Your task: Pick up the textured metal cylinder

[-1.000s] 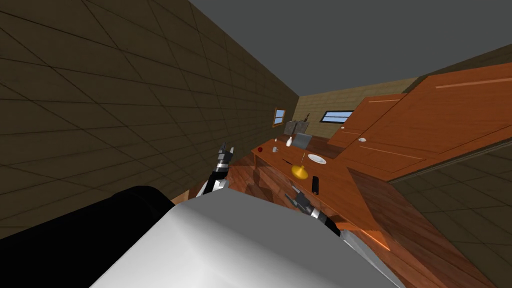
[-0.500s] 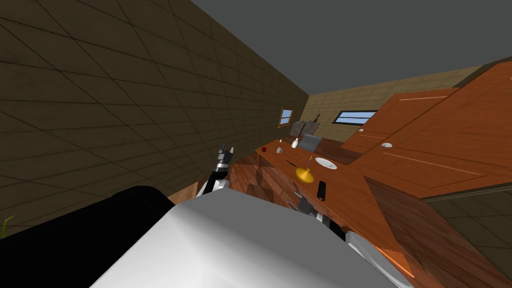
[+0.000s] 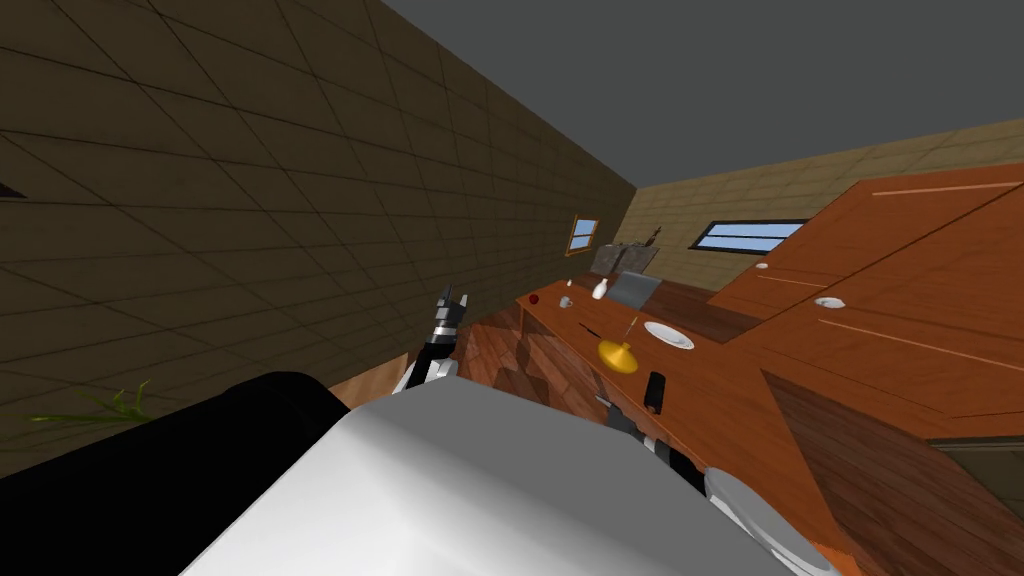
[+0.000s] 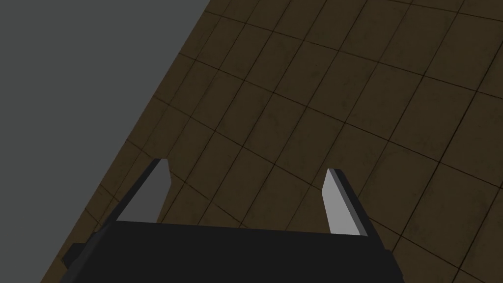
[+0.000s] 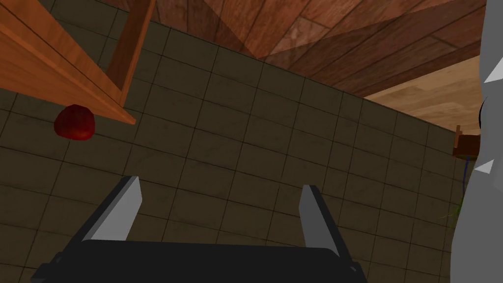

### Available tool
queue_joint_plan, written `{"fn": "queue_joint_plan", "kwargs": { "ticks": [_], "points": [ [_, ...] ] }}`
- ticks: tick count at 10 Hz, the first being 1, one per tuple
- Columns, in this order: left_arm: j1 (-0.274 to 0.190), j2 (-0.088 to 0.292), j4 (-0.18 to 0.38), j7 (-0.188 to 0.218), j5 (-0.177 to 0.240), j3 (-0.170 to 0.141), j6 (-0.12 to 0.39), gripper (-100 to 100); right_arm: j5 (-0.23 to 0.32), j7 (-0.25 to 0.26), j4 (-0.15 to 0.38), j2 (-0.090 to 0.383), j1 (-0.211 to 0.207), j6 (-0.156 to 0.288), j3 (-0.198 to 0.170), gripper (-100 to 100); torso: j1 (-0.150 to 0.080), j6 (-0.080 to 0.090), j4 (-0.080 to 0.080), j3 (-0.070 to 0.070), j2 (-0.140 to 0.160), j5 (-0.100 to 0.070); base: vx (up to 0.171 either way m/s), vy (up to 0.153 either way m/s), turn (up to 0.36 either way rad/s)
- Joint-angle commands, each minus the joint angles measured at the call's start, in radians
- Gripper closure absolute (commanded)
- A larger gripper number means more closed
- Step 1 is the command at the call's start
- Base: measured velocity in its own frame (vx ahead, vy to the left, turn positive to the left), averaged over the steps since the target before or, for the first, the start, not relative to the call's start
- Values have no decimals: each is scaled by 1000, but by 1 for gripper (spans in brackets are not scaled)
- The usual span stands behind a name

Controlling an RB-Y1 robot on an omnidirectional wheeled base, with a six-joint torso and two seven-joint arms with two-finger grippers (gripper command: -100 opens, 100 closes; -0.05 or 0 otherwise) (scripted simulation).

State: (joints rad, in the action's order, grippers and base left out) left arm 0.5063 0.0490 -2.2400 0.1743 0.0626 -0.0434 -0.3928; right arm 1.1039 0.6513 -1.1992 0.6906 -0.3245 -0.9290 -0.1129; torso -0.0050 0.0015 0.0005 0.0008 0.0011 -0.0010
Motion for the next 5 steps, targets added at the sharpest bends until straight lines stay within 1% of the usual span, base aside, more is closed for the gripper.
{"fn": "queue_joint_plan", "kwargs": {
  "ticks": [1, 2, 3, 4, 5],
  "points": [
    [0, 0, 0, 0, 0, 0, 0, 0, 50, 39, 50, 24, 31, -17, -2, -100, 0, 0, 0, 0, 0, 0, -32, -45, 246],
    [0, 0, 0, 0, 0, 0, 0, 0, 77, 39, 70, 24, 31, -17, -2, -100, -1, -1, 0, 0, 0, 0, -23, -45, 141],
    [0, 0, 0, 0, 0, 0, 0, 0, 95, 39, 70, 24, 31, -17, -2, -100, -1, 0, 0, 0, 0, 0, -8, -22, -10],
    [0, 0, 0, 0, 0, 0, 0, 0, 132, 67, 104, 44, 51, -26, -4, -100, 1, 0, 0, -1, -1, 0, -18, -29, 255],
    [0, 0, 0, 0, 0, 0, 0, 0, 163, 67, 116, 44, 51, -26, -4, -100, 0, -1, 0, -1, -1, 0, -19, -41, 143]
  ]
}}
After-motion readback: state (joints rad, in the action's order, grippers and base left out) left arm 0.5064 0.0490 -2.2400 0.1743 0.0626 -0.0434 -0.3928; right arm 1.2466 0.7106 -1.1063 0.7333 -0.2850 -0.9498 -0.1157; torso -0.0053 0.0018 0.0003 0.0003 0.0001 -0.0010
